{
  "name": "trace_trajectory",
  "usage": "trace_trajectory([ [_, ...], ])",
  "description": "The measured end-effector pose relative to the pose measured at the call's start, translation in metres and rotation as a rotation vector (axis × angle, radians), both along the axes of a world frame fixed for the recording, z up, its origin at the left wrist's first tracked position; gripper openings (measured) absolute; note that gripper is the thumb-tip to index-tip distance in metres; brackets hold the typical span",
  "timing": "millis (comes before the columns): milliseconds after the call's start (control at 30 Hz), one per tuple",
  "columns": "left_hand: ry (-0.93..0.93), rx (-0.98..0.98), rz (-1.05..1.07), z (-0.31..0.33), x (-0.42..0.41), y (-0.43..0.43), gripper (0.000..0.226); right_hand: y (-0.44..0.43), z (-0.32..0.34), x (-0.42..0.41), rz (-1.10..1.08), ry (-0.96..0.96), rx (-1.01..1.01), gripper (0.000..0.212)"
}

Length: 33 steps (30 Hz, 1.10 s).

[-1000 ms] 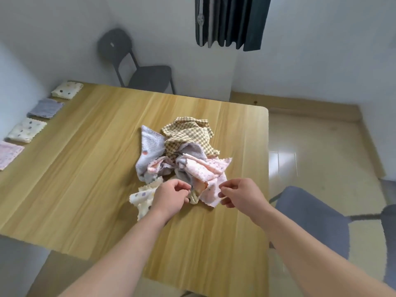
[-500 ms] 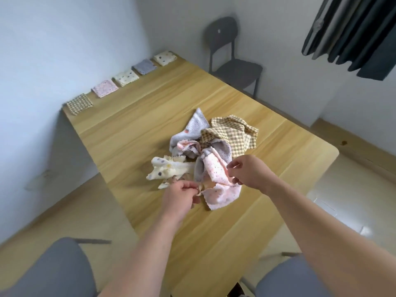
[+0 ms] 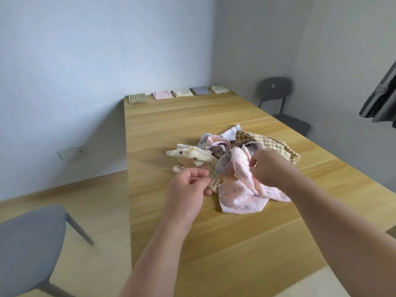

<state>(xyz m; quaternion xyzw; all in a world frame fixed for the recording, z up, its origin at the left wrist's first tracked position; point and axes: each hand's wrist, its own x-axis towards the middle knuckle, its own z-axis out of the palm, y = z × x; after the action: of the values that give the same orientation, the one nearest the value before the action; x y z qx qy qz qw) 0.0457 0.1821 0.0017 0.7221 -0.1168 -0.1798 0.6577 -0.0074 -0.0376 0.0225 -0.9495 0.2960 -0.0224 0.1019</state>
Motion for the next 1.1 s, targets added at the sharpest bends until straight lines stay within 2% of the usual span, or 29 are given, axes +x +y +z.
trace_trajectory([
  [133,-0.059,-0.01,0.089,-0.04,-0.045,-0.02,0.012,-0.009,-0.042,-0.03,0.123,-0.167,-0.023,0.028],
  [267,-0.073,0.04,0.226,-0.047,-0.088,-0.035,0.013,-0.027,-0.065,-0.073,0.177,-0.272,0.051,0.014],
  [433,-0.154,0.164,0.318,-0.047,-0.123,-0.048,0.014,-0.037,-0.075,-0.103,0.302,-0.306,0.085,0.021],
  [600,-0.213,0.29,0.31,-0.052,-0.145,-0.059,0.011,-0.035,-0.075,-0.127,0.364,-0.282,0.106,0.023],
  [967,-0.373,0.538,0.218,-0.056,-0.115,-0.099,0.015,-0.061,-0.078,-0.109,0.36,-0.303,0.149,0.017],
  [1100,-0.503,0.612,0.224,-0.06,-0.093,-0.111,0.013,-0.063,-0.083,-0.092,0.388,-0.27,0.126,0.016],
])
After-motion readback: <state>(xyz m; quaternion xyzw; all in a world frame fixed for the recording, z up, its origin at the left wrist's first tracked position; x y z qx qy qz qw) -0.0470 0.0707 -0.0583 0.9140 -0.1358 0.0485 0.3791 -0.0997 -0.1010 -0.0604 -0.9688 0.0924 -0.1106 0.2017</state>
